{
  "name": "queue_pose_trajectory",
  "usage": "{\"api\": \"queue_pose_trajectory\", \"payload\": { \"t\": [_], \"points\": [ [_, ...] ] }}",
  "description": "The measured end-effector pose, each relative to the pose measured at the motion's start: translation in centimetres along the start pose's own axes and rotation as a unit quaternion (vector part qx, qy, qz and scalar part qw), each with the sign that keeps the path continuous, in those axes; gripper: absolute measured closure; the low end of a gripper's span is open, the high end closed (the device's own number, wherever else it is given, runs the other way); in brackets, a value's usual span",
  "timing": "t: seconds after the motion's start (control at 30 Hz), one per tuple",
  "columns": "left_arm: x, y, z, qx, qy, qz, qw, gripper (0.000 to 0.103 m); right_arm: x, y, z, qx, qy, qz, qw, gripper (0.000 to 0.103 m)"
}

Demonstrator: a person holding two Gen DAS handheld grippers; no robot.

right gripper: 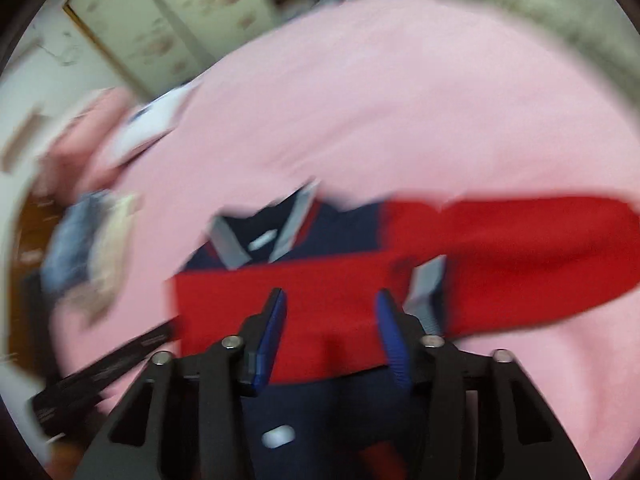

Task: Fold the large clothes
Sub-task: 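Lay the sleeve on the jacket with the left tool while the right tool grasps the other cuff, then lift the other red sleeve by its cuff with the right tool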

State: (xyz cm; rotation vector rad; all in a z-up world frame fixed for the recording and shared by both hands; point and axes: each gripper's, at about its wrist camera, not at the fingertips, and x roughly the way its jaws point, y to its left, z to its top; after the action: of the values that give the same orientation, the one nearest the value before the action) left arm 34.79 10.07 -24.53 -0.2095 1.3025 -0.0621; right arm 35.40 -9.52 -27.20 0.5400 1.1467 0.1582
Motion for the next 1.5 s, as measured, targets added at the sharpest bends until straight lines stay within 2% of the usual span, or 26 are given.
{"api": "queue_pose_trajectory", "payload": {
  "t": [0.07, 0.13, 0.23, 0.3, 0.33, 0.4, 0.47, 0.5, 0.53, 0.57, 0.6, 0.67, 0.7, 0.77, 0.8, 0.87, 0.93, 1.03, 1.13, 1.17, 1.23, 1.3, 1.33, 1.4, 1.47, 1.5],
  "points": [
    [2.0, -0.2, -0.1, -0.012, 0.025, 0.032, 0.9991, 0.077, 1.6, -0.1, -0.3, 0.023, 0.031, 0.021, 0.999, 0.082],
    [2.7, 0.9, 0.1, -0.04, 0.025, 0.038, 0.9982, 0.081, 2.3, 0.0, -0.4, 0.024, 0.047, 0.024, 0.998, 0.082],
    [2.5, 1.9, -0.2, -0.073, 0.014, 0.045, 0.9962, 0.084, 3.0, 0.5, -0.6, 0.005, 0.052, -0.004, 0.999, 0.082],
    [2.3, 2.1, -0.3, -0.067, 0.006, 0.105, 0.9922, 0.079, 3.5, 0.6, -0.2, -0.003, 0.047, -0.014, 0.999, 0.082],
    [2.2, 2.4, -0.5, -0.066, 0.004, 0.122, 0.9904, 0.079, 3.1, 0.4, -0.2, -0.006, 0.045, -0.02, 0.999, 0.082],
    [2.2, 3.1, -0.5, -0.08, 0.009, 0.097, 0.992, 0.079, 2.9, 0.2, 0.0, -0.009, 0.041, -0.04, 0.998, 0.082],
    [2.1, 2.8, -0.6, -0.067, 0.015, 0.088, 0.9937, 0.079, 3.4, -0.4, 0.3, -0.006, 0.035, -0.055, 0.998, 0.083],
    [2.1, 2.4, -0.6, -0.053, 0.016, 0.092, 0.9942, 0.079, 3.0, -1.4, 0.4, -0.007, 0.026, -0.068, 0.997, 0.097],
    [2.1, 2.0, -0.6, -0.048, 0.016, 0.094, 0.9943, 0.079, 2.8, -2.1, 0.5, -0.005, 0.017, -0.076, 0.997, 0.103],
    [2.1, 1.6, -0.7, -0.045, 0.016, 0.097, 0.9942, 0.079, 2.0, -2.7, 0.5, -0.004, 0.003, -0.111, 0.994, 0.103],
    [2.2, 1.2, -0.6, -0.049, 0.015, 0.098, 0.9939, 0.079, 1.2, -3.1, 0.5, -0.011, -0.018, -0.172, 0.985, 0.103],
    [1.6, 0.6, -0.6, -0.059, 0.013, 0.103, 0.9928, 0.079, 0.3, -4.0, 0.6, -0.015, -0.051, -0.251, 0.966, 0.103],
    [1.2, 0.6, -0.7, -0.061, 0.007, 0.109, 0.9922, 0.079, -0.6, -4.6, 0.7, 0.0, -0.069, -0.242, 0.968, 0.103],
    [-0.2, -1.1, -0.9, -0.05, -0.017, 0.109, 0.9926, 0.079, -1.8, -5.2, 0.9, 0.029, -0.096, -0.177, 0.979, 0.103],
    [-0.9, -2.3, -1.1, -0.035, -0.034, 0.095, 0.9943, 0.079, -1.9, -4.9, 0.9, 0.028, -0.098, -0.147, 0.984, 0.103],
    [-2.3, -4.0, -1.4, -0.01, -0.053, 0.059, 0.9968, 0.079, -0.9, -3.3, 0.7, -0.012, -0.07, -0.094, 0.993, 0.103],
    [-2.5, -6.4, -1.3, 0.019, -0.051, 0.022, 0.9983, 0.079, 0.9, -1.1, 0.3, -0.051, -0.024, -0.038, 0.998, 0.103],
    [-1.9, -8.0, -0.9, 0.037, -0.039, 0.038, 0.9978, 0.079, 3.8, 1.5, -0.6, -0.071, 0.03, 0.009, 0.997, 0.103],
    [-1.3, -7.0, 0.2, 0.033, -0.04, 0.057, 0.997, 0.079, 6.1, 3.4, -1.3, -0.101, 0.038, -0.015, 0.994, 0.1],
    [-1.3, -6.8, 0.2, 0.027, -0.045, 0.059, 0.9969, 0.079, 6.7, 3.5, -1.4, -0.112, 0.029, -0.043, 0.992, 0.098],
    [-0.3, -5.5, 0.8, 0.02, -0.049, 0.063, 0.9966, 0.079, 7.3, 2.9, -1.4, -0.118, 0.007, -0.102, 0.988, 0.087],
    [-0.1, -4.2, 0.6, 0.018, -0.042, 0.068, 0.9967, 0.079, 7.0, 0.8, -1.0, -0.09, -0.03, -0.167, 0.981, 0.085],
    [-0.7, -3.2, -0.1, 0.017, -0.043, 0.071, 0.9964, 0.079, 6.6, -0.5, -0.6, -0.064, -0.044, -0.163, 0.984, 0.085],
    [-0.5, -2.1, -1.8, 0.031, -0.057, 0.105, 0.9924, 0.079, 5.5, -2.3, -0.8, -0.02, -0.054, -0.118, 0.991, 0.085],
    [-1.9, -0.4, -1.7, 0.043, -0.064, 0.131, 0.9884, 0.079, 4.0, -2.3, -1.7, -0.011, -0.08, -0.158, 0.984, 0.085],
    [-2.6, -0.1, -2.1, 0.042, -0.062, 0.12, 0.9899, 0.079, 3.1, -2.1, -2.2, -0.008, -0.098, -0.185, 0.978, 0.082]
  ]
}}
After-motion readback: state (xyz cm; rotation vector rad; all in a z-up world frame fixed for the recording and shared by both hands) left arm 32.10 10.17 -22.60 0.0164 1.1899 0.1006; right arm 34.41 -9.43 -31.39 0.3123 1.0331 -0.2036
